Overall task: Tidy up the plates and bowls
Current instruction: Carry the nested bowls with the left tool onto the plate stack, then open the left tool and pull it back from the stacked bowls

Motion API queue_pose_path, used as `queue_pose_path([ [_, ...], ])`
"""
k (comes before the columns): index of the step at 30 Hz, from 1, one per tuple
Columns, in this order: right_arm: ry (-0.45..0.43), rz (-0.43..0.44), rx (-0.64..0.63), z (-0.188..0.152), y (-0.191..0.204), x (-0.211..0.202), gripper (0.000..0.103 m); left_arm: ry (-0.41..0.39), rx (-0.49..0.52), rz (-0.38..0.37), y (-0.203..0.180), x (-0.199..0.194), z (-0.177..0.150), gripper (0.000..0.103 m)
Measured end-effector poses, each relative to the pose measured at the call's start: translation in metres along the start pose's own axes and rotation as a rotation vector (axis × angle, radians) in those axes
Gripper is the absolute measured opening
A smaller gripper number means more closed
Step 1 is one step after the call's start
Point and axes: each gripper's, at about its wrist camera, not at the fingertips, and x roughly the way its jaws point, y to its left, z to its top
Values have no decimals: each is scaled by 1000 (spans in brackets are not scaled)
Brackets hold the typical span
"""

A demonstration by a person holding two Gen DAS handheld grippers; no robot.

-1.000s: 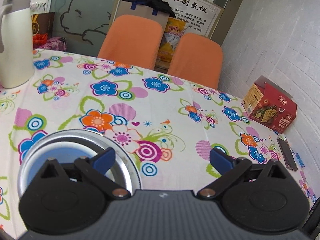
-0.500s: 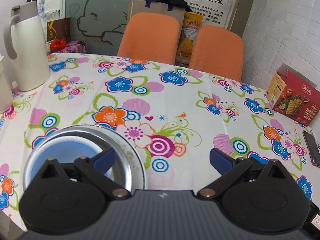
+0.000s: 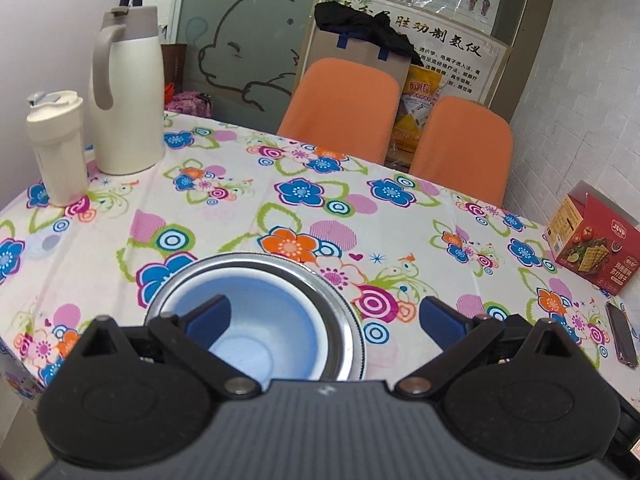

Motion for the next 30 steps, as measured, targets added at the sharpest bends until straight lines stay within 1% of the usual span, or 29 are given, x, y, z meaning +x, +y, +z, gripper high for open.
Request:
queue_pose_path([
  [4, -15, -36, -8, -8, 16, -13, 67, -20, 30, -57, 6, -17, -3, 100],
  [7, -34, -65, -16, -11, 26, -22, 67, -39, 43, -73, 14, -26, -5, 100],
  [14, -59, -141, -103, -18, 64, -34, 67, -57, 14, -110, 47, -38, -7, 100],
  [17, -55, -163, -155, -22, 81, -33, 67, -51, 16, -95, 56, -35, -7, 100],
  [22, -11, -168, -222, -26, 100, -22, 67, -57, 25, -58, 67, -32, -12, 100],
  [27, 22, -168, -266, -33, 111, -11, 67, -95, 51, 18, 72, -31, -16, 100],
  [30, 29, -190, -295, -37, 114, -12, 67, -95, 86, 46, 70, -28, -21, 100],
])
